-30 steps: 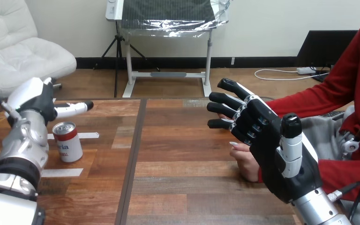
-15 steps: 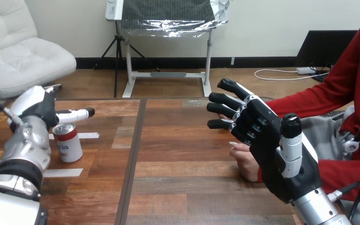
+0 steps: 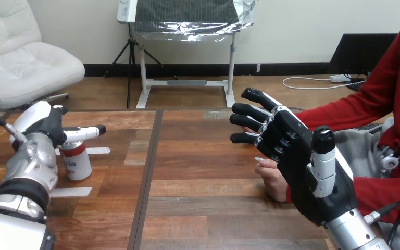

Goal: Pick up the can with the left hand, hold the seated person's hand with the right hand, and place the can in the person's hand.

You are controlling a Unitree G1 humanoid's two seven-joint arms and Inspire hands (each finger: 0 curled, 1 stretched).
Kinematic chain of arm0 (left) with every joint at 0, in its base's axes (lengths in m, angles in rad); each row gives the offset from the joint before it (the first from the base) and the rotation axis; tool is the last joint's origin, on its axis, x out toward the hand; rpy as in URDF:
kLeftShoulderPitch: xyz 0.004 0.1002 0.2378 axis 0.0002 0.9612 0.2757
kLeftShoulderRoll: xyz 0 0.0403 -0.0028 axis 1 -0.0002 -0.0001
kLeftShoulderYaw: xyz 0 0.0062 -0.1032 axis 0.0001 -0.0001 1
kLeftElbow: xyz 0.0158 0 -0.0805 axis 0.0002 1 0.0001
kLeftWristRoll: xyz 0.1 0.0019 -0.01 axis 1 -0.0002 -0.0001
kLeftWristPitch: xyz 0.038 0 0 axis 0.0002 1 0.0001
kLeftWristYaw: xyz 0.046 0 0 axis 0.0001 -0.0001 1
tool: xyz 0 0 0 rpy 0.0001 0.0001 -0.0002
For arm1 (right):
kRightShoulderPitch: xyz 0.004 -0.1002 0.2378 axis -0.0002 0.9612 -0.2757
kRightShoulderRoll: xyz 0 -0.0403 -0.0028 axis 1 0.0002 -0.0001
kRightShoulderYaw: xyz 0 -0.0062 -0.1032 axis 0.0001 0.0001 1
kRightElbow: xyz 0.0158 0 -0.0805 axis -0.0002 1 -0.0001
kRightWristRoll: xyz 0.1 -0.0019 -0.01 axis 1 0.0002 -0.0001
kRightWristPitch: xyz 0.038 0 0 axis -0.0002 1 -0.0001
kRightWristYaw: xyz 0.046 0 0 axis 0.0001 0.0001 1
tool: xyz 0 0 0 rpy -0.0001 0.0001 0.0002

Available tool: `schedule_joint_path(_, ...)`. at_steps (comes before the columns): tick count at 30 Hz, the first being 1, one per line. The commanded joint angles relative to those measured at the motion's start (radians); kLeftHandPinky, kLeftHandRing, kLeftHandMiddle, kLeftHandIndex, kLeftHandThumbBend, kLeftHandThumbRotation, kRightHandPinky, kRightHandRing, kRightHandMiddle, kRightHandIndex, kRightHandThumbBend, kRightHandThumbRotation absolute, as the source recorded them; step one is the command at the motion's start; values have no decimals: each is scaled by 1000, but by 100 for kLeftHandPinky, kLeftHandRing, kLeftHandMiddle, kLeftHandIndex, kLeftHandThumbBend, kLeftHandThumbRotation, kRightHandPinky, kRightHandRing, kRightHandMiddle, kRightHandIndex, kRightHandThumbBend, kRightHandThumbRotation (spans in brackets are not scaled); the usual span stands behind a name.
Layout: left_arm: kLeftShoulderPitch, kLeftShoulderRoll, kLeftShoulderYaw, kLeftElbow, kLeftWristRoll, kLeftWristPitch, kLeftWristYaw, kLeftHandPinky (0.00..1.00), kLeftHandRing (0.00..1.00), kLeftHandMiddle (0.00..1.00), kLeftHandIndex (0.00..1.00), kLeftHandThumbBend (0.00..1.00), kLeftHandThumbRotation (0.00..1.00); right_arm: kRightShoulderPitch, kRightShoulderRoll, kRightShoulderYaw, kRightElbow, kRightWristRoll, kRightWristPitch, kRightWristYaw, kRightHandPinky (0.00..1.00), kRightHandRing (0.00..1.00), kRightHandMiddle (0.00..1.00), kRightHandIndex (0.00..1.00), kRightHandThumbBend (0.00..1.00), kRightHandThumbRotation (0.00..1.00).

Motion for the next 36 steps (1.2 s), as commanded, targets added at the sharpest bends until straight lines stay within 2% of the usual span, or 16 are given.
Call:
schedule_joint_path(1,-42,4,-14,1,6,6,-10,80,91,92,91,79,56,-48,9,-8,-48,21,-12,3,73,83,84,88,94,100)
schedule_joint_path(12,-47,6,-28,5,18,23,-39,84,94,95,93,79,55,-46,11,-8,-50,15,-18,-2,72,82,83,88,94,100)
schedule_joint_path(22,-51,6,-34,5,16,39,-52,82,92,94,93,80,52,-45,13,-9,-47,13,-25,-1,72,82,83,88,95,100)
schedule_joint_path(25,-52,5,-40,8,18,47,-52,75,88,92,92,82,52,-43,13,-8,-50,12,-24,-3,72,82,83,88,95,100)
schedule_joint_path(30,-52,4,-40,6,15,52,-49,51,65,73,90,83,50,-42,13,-7,-52,14,-25,-1,72,82,83,88,96,100)
schedule_joint_path(36,-54,2,-43,7,17,62,-44,41,57,66,89,84,49,-42,13,-7,-52,16,-27,2,71,82,83,88,95,100)
